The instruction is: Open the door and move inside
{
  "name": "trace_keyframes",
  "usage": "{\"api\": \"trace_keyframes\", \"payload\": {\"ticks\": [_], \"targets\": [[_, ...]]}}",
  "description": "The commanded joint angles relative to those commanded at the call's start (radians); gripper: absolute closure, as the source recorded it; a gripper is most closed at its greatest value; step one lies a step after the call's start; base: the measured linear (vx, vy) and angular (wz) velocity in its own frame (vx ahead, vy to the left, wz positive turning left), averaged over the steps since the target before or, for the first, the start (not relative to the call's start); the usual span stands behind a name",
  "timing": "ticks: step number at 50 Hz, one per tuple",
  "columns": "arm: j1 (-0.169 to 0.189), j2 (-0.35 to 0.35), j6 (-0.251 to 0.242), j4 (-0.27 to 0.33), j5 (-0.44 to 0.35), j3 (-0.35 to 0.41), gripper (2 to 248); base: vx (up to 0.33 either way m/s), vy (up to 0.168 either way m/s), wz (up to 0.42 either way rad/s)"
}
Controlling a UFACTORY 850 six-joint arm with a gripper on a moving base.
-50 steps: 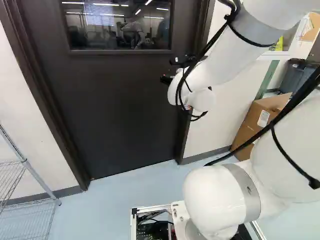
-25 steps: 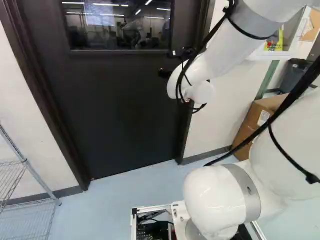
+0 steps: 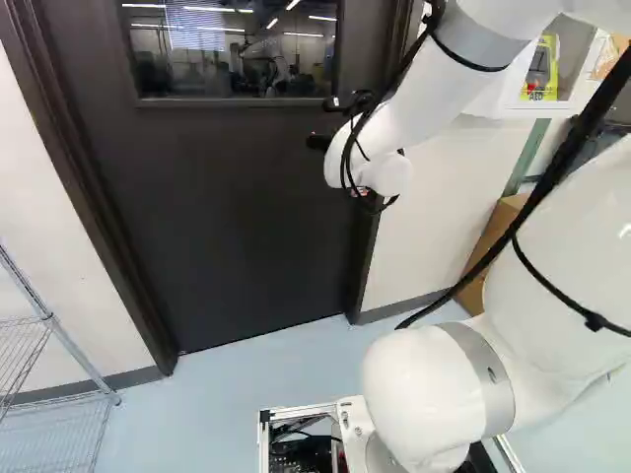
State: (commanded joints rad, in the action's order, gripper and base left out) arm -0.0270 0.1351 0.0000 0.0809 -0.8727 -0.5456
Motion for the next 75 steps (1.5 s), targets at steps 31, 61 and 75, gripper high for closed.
{"api": "trace_keyframes", "payload": {"ticks": [31,61,75], "targets": [[-0.050,-0.137,0.000,0.000,0.000,-0.063,3,0.000,0.000,0.000],[-0.060,-0.182,0.000,0.000,0.000,-0.039,3,0.000,0.000,0.000],[-0.060,-0.209,0.000,0.000,0.000,-0.033,3,0.000,0.000,0.000]]}}
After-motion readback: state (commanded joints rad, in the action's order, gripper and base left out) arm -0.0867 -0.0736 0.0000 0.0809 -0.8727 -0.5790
